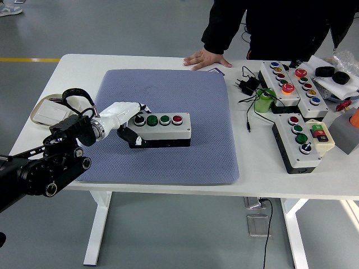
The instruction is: Pick up the button,place it on the desk,press the button,press the button
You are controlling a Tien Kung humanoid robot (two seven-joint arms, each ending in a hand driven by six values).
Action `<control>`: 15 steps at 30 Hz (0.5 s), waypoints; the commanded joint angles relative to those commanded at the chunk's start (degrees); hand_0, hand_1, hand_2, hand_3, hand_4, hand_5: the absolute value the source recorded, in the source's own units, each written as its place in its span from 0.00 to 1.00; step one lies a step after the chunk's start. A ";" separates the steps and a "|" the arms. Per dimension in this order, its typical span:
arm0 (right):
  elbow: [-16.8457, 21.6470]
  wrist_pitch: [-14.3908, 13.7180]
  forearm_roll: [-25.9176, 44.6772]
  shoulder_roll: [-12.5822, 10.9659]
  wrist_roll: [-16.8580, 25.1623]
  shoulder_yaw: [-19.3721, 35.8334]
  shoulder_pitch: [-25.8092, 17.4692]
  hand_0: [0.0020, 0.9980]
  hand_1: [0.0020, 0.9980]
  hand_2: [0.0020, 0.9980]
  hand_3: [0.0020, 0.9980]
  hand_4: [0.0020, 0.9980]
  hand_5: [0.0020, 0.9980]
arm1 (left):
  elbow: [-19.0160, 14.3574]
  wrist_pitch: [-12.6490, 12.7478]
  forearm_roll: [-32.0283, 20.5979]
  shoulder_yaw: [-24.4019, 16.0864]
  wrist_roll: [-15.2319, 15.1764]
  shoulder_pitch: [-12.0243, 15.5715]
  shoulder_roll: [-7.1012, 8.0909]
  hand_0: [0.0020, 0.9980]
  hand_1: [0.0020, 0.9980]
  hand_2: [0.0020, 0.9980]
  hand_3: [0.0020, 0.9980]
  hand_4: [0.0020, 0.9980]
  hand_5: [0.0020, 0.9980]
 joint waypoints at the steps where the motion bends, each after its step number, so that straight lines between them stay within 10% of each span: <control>1: 0.00 0.01 0.03 0.00 0.00 -0.03 -0.05 0.64 0.51 0.55 0.59 0.25 0.35 | -0.01 -0.20 0.12 -0.06 -0.02 0.11 0.03 0.73 0.74 0.74 0.57 0.47 0.01; 4: 0.00 0.01 0.08 0.00 -0.02 -0.09 -0.15 0.64 0.51 0.55 0.59 0.25 0.35 | -0.22 -1.07 0.40 -0.51 0.01 0.41 0.05 0.73 0.74 0.74 0.57 0.47 0.01; 5: 0.00 0.01 0.08 0.00 -0.03 -0.10 -0.17 0.64 0.51 0.55 0.59 0.25 0.35 | -0.29 -1.28 0.46 -0.61 0.01 0.46 0.06 0.84 0.81 0.81 0.71 0.77 0.14; 15: 0.00 0.02 0.03 -0.05 -0.04 -0.04 -0.43 0.64 0.51 0.55 0.59 0.25 0.35 | -1.94 -7.41 1.49 -3.71 0.81 0.98 0.23 0.88 0.86 0.86 0.79 0.84 0.21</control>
